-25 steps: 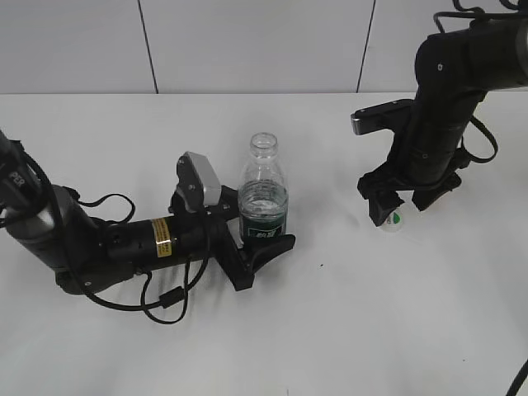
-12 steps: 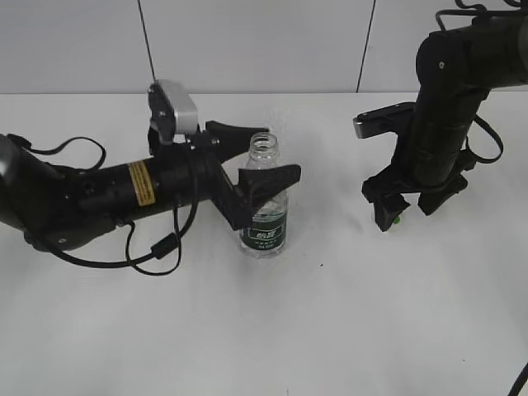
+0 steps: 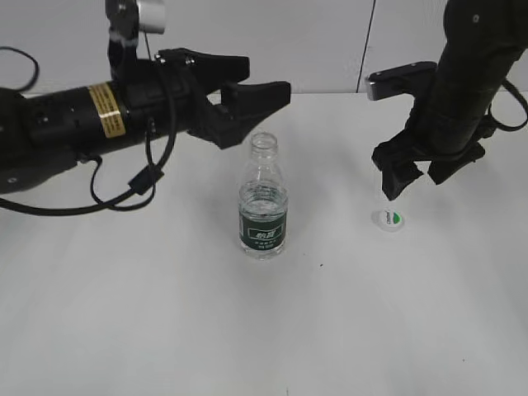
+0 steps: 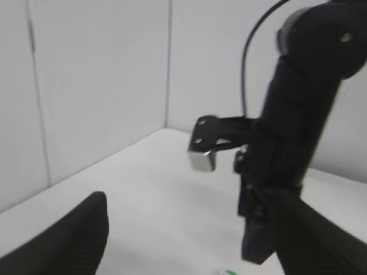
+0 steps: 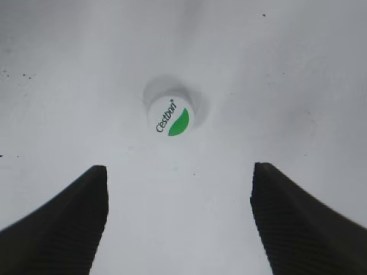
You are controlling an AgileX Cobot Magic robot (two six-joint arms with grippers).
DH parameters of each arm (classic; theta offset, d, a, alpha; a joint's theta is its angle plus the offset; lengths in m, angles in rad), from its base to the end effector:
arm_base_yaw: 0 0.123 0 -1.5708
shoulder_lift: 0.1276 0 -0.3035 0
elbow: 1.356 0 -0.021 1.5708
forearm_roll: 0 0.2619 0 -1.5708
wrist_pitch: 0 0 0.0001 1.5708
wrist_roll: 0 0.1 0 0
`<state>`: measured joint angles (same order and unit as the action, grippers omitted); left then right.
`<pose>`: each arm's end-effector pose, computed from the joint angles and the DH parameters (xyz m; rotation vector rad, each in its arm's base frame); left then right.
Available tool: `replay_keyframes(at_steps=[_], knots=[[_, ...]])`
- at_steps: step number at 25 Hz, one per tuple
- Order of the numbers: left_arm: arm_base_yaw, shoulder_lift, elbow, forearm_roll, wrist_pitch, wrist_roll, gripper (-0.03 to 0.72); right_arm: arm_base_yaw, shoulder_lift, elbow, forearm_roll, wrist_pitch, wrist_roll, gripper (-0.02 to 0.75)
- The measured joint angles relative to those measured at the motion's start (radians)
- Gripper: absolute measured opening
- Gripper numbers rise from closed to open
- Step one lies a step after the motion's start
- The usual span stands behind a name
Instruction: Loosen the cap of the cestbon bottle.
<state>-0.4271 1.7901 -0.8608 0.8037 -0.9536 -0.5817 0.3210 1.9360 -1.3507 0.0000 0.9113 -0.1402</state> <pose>0.3161 -0.2083 0.2214 0.7952 1.5003 -0.8650 0.3793 0.1261 0.1850 -0.6813 2.9019 0.0218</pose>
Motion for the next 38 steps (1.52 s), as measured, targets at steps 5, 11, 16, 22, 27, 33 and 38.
replay_keyframes(at_steps=[5, 11, 16, 22, 27, 33, 38], knots=[[0.007, -0.169, 0.0, -0.124, 0.488, -0.068, 0.529, -0.001, -0.075, 0.0, -0.009, 0.046, 0.035, 0.59], [0.018, -0.32, -0.035, -0.188, 1.056, -0.075, 0.52, -0.002, -0.129, 0.0, -0.017, 0.107, 0.047, 0.59], [0.064, -0.333, -0.121, -0.241, 1.402, -0.016, 0.517, -0.004, -0.158, 0.0, -0.041, 0.149, 0.06, 0.59], [0.211, -0.333, -0.153, -0.588, 1.556, 0.298, 0.517, -0.061, -0.169, 0.0, -0.055, 0.156, 0.089, 0.59], [0.342, -0.333, -0.153, -0.693, 1.616, 0.398, 0.513, -0.147, -0.169, 0.0, -0.061, 0.15, 0.11, 0.59], [0.47, -0.332, -0.155, -0.737, 1.691, 0.516, 0.506, -0.166, -0.169, 0.0, -0.08, 0.128, 0.119, 0.59], [0.487, -0.332, -0.155, -0.788, 1.757, 0.582, 0.505, -0.166, -0.169, 0.0, -0.14, 0.131, 0.159, 0.59]])
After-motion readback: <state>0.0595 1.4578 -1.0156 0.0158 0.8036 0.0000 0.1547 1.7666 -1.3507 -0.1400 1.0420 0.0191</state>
